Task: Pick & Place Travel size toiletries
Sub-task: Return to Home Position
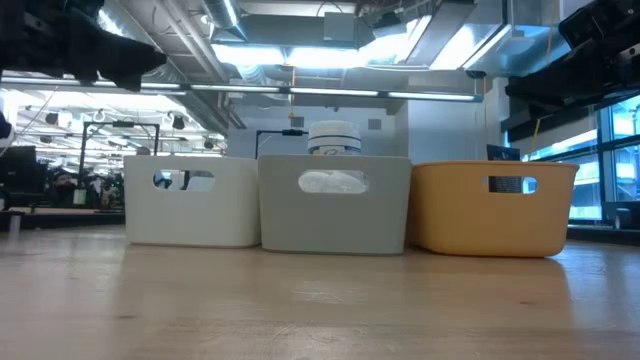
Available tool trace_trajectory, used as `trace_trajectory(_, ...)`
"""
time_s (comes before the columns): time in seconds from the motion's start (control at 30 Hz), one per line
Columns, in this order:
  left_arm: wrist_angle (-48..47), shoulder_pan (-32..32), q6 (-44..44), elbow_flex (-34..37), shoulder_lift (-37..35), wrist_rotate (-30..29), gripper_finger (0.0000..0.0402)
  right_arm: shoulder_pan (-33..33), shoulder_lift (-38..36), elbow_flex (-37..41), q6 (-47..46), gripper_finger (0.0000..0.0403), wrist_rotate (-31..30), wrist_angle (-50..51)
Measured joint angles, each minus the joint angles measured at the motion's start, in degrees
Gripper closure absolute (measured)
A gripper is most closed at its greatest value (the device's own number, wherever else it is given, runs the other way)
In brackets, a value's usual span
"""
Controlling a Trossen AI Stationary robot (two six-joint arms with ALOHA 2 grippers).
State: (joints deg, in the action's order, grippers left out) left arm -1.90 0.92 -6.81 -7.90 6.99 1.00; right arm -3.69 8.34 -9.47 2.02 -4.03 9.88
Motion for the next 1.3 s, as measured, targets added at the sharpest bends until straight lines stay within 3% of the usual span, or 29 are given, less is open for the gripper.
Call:
trace_trajectory(0.17,-2.01,0.81,0.02,0.03,-7.04,-0.46,0.0288,-0.01,0.00,0.00,0.00,0.0328,0.00,0.01)
trace_trajectory(0.33,2.68,0.75,0.02,-0.72,-5.83,-1.09,0.0289,0.01,0.00,-0.02,0.00,0.0334,-0.01,0.01)
trace_trajectory(0.57,1.39,0.74,-0.25,-0.56,-5.15,-1.91,0.0286,-0.02,0.00,-0.02,0.00,0.0342,0.02,0.03)
trace_trajectory(0.73,-4.34,0.71,-13.42,-0.37,-2.83,-26.43,0.0289,0.00,-0.18,-0.02,0.00,0.0344,0.01,0.03)
trace_trajectory(0.87,-5.19,0.74,-16.36,-0.62,-2.14,-39.58,0.0288,0.12,-1.22,-0.03,0.02,0.0344,0.13,0.22)
trace_trajectory(1.0,-4.94,0.75,-16.50,-0.55,-1.93,-44.87,0.0286,0.20,-2.49,0.06,0.00,0.0344,0.01,-0.24)
trace_trajectory(1.17,-4.90,0.75,-16.50,-0.55,-1.91,-44.55,0.0289,0.62,-6.96,5.60,-0.84,0.0344,0.47,-3.92)
trace_trajectory(1.3,-4.80,0.75,-16.50,-0.55,-1.89,-44.55,0.0290,1.14,-8.27,6.48,-6.71,0.0344,1.96,-6.16)
